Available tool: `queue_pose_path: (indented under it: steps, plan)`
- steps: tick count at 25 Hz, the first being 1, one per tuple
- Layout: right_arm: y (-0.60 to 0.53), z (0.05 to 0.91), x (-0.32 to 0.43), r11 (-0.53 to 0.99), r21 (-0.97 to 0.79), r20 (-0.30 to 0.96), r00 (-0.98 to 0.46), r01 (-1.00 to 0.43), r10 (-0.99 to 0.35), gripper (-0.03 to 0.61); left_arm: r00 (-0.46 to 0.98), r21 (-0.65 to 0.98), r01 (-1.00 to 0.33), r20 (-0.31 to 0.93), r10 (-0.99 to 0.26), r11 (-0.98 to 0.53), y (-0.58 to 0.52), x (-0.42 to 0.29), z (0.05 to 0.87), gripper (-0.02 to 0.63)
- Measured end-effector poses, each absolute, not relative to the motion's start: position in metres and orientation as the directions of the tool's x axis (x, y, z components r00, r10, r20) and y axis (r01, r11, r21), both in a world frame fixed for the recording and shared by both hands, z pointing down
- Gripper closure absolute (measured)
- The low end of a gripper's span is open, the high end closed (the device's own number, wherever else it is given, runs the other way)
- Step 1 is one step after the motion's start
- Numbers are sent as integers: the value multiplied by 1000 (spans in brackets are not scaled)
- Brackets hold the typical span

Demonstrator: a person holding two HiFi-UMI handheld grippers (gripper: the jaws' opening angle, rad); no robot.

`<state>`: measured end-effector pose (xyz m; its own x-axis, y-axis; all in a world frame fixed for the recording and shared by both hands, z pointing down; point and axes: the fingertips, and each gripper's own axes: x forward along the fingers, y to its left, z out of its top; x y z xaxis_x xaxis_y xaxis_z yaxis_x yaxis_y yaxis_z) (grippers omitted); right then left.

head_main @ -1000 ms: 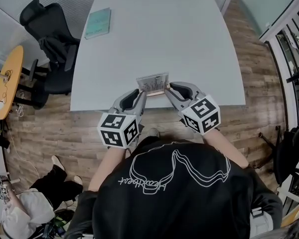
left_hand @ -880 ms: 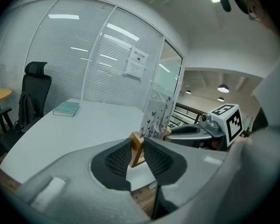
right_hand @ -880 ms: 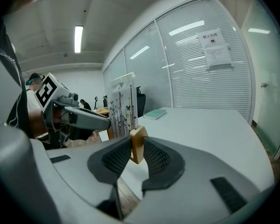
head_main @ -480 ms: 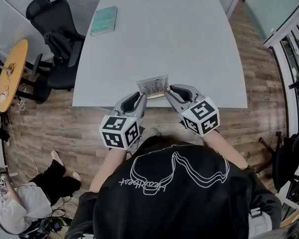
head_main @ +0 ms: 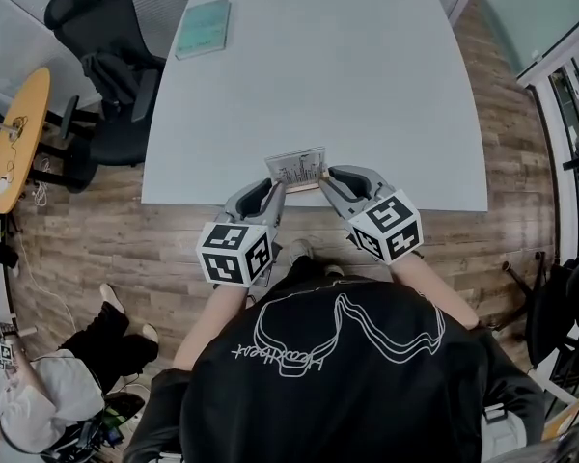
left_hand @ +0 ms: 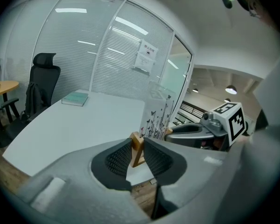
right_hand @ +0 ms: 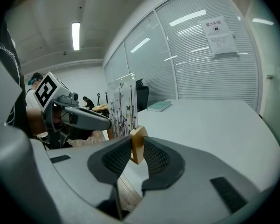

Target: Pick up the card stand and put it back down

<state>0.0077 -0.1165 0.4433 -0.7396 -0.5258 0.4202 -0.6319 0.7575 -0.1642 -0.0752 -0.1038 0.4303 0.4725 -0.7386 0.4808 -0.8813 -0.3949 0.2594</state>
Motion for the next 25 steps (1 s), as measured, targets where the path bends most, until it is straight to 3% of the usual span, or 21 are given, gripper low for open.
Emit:
queue_pose_path:
  steps: [25]
  plan:
    - [-207, 483, -47, 731, -164, 498, -695, -663, -519, 491, 478, 292, -878, 531, -700, -379, -198, -131, 475, 535]
